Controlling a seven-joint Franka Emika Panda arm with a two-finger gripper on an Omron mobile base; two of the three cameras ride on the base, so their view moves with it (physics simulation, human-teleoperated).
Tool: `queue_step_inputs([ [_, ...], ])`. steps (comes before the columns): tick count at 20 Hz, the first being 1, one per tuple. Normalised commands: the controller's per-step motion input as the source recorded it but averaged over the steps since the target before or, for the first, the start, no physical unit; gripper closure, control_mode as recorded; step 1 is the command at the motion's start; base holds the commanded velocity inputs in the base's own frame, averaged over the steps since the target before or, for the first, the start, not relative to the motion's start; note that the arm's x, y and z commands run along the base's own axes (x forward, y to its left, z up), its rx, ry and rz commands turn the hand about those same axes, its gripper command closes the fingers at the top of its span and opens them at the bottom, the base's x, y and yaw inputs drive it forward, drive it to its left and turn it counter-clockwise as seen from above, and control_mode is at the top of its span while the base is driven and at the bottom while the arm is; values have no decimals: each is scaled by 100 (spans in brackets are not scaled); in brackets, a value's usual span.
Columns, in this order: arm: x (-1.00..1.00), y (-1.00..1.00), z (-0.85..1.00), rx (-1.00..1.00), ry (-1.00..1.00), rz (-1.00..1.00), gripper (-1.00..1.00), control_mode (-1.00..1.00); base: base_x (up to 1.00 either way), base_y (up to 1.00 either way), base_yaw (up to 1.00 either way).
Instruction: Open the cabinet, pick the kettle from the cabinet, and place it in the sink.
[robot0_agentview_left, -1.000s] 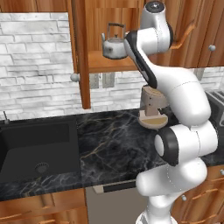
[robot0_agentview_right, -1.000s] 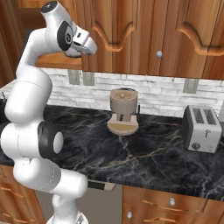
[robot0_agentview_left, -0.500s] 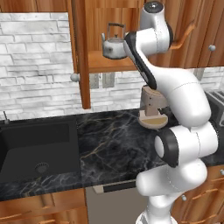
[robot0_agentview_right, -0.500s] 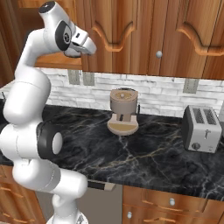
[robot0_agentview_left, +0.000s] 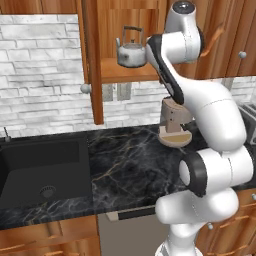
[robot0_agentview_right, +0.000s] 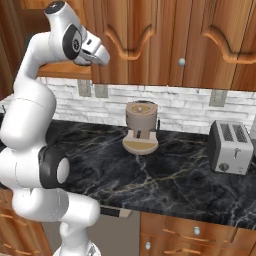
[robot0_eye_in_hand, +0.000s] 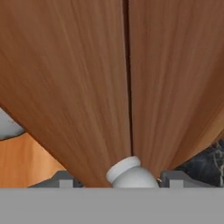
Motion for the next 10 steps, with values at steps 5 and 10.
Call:
queue_step_inputs([
  [5, -37, -5, 3, 8, 0, 0, 100, -100, 0, 0, 0],
  [10, -42, -10, 3, 9, -3, 0, 100, -100, 0, 0, 0],
])
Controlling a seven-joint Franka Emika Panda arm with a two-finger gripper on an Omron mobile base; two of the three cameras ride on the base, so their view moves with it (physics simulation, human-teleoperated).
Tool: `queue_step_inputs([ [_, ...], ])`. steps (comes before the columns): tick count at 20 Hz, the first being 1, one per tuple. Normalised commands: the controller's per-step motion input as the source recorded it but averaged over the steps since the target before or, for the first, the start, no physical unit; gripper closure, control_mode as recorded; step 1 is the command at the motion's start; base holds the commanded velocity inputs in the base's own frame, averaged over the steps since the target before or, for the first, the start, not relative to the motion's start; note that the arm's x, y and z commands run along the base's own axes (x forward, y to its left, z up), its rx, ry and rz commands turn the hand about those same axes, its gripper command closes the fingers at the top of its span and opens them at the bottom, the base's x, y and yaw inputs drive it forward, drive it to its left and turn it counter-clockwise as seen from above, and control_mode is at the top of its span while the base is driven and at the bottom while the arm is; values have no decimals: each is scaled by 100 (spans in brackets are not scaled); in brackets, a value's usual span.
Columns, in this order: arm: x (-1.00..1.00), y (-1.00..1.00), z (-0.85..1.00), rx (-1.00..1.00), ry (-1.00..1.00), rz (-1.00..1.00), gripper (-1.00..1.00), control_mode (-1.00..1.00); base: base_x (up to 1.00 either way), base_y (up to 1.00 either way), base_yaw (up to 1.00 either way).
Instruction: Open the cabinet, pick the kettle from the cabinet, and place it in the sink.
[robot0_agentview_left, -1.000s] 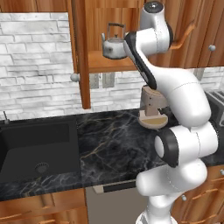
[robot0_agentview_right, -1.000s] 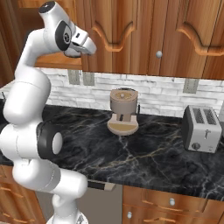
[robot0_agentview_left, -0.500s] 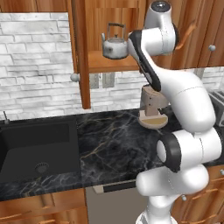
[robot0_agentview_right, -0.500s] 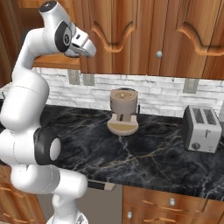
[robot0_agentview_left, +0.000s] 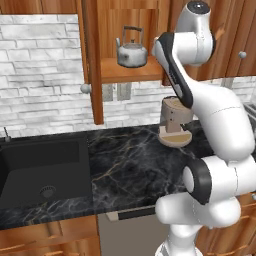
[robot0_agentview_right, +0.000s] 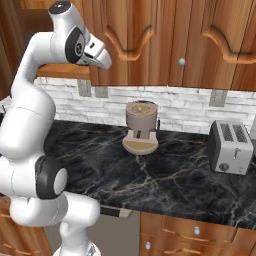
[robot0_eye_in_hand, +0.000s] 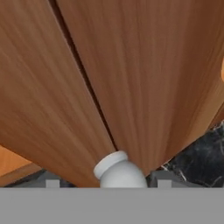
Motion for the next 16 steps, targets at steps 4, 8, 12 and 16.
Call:
queue_step_inputs([
  [4, -48, -17, 4, 8, -7, 0, 100, -100, 0, 0, 0],
  [8, -52, -20, 4, 7, -10, 0, 100, -100, 0, 0, 0],
  [12, -57, -26, 4, 7, -15, 3, 100, -100, 0, 0, 0],
  [16, -59, -32, 7, 5, -12, 6, 100, -100, 0, 0, 0],
])
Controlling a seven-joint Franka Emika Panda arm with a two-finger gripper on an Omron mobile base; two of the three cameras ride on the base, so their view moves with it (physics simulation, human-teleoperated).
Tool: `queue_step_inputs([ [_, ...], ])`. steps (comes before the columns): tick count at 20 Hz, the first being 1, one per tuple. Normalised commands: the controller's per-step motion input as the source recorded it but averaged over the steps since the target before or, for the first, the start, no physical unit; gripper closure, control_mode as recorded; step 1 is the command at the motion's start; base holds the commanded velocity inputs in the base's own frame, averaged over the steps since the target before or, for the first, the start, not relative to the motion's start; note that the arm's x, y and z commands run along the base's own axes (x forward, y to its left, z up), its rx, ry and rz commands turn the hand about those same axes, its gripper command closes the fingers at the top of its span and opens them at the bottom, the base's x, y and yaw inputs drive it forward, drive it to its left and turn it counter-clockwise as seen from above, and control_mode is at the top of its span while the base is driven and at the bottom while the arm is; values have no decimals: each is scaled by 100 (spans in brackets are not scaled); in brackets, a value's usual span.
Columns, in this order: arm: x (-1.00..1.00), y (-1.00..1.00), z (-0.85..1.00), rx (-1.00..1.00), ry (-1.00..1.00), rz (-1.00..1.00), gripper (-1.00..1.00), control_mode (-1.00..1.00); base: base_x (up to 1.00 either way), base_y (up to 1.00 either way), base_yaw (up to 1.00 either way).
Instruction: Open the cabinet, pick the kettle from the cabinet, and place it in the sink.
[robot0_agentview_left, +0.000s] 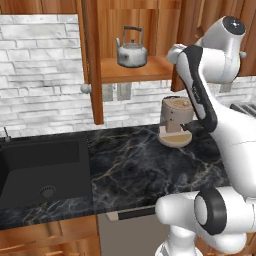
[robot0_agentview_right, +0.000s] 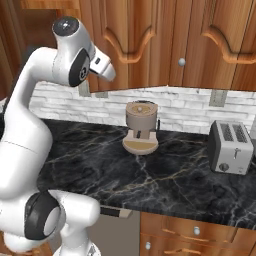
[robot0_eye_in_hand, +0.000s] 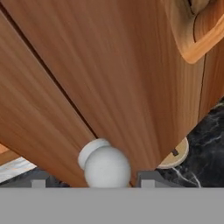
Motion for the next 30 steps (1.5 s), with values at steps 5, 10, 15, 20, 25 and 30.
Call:
queue_step_inputs([
  [5, -59, -38, 10, 4, -7, 7, 100, -100, 0, 0, 0],
  [10, -56, -43, 11, 4, -4, 8, 100, -100, 0, 0, 0],
  [15, -48, -41, 13, 1, 0, 7, 100, -100, 0, 0, 0],
  [20, -41, -35, 12, 0, 0, 5, 100, -100, 0, 0, 0],
  [25, -30, 11, 2, 0, 9, 1, 100, -100, 0, 0, 0],
  [30, -13, 36, 0, 0, 9, 1, -100, -100, 0, 0, 0],
])
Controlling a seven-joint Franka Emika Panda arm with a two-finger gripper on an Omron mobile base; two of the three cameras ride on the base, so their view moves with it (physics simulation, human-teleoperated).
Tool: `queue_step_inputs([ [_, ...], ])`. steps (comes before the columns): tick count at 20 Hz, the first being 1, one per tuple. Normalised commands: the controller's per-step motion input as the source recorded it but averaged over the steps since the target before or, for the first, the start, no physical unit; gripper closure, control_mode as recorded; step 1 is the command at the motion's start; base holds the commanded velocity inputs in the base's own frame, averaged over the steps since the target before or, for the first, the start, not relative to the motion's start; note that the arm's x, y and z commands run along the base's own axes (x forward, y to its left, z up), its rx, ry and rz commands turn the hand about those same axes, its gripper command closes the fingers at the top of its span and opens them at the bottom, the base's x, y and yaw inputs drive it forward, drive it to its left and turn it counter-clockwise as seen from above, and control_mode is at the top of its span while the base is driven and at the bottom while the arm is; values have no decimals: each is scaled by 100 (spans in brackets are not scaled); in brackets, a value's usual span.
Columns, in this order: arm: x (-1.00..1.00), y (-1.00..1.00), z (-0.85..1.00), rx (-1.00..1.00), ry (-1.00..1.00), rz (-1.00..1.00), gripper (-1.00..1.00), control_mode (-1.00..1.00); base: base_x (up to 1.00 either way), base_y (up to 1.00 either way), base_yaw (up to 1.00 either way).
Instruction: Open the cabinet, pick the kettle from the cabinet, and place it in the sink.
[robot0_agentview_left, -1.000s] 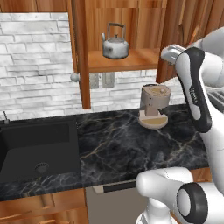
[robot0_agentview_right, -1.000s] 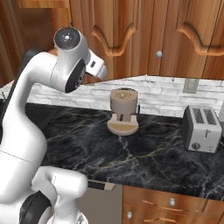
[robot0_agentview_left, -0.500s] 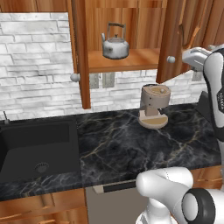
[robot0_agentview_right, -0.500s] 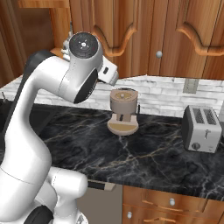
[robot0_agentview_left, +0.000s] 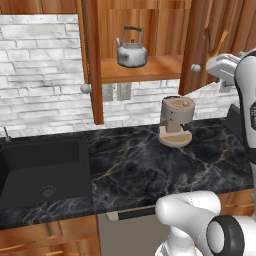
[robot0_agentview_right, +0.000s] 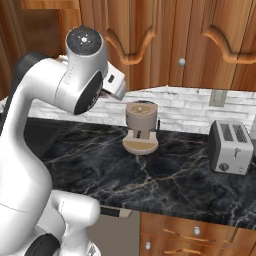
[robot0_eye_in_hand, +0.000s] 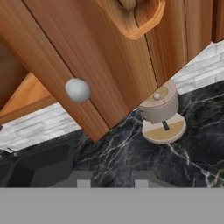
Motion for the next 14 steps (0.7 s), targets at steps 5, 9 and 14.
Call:
queue_step_inputs([
  [5, -3, 44, 0, 1, 4, 1, -100, -100, 0, 0, 0],
  [9, 1, 40, 0, 1, 0, 0, -100, -100, 0, 0, 0],
  [14, 5, 36, 2, 1, 1, 0, -100, -100, 0, 0, 0],
])
